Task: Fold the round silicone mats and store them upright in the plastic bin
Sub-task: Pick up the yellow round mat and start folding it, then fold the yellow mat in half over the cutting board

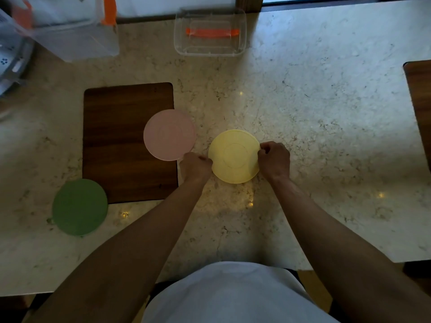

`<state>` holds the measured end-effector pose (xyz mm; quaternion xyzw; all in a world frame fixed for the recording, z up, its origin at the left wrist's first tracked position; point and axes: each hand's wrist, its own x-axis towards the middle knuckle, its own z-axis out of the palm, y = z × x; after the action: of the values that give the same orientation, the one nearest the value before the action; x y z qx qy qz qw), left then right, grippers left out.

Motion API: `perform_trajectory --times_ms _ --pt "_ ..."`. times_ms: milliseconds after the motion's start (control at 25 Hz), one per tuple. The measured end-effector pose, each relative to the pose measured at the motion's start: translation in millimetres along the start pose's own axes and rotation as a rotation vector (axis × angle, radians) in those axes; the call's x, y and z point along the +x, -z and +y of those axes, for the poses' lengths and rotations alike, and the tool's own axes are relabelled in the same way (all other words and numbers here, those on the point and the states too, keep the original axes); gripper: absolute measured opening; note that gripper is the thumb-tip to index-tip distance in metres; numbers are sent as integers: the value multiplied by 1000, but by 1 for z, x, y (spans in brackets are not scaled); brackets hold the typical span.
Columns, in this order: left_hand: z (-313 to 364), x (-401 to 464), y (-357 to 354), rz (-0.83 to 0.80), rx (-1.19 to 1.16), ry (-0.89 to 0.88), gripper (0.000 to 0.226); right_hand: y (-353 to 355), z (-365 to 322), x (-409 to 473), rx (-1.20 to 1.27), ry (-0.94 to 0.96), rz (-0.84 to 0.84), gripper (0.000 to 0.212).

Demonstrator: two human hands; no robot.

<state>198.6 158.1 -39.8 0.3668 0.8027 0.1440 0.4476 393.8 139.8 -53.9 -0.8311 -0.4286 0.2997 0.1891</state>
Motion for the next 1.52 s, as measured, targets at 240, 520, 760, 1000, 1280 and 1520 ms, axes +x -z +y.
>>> perform_trajectory --times_ms 240,520,760,1000,1280,1520 --pt "3 0 -1 -44 -106 75 11 4 -6 5 60 -86 -52 27" --pt "13 -8 -2 -56 -219 104 11 7 -6 -4 231 -180 -26 19" --pt "11 -12 5 -107 -293 86 27 11 -12 -19 304 -175 -33 30" --pt "0 0 42 -26 -334 66 28 -5 -46 -29 320 -51 -129 23" --pt "-7 40 103 56 -448 38 7 -40 -117 -11 355 32 -159 21" --pt "-15 84 137 127 -451 82 19 -84 -157 -1 286 20 -200 25"
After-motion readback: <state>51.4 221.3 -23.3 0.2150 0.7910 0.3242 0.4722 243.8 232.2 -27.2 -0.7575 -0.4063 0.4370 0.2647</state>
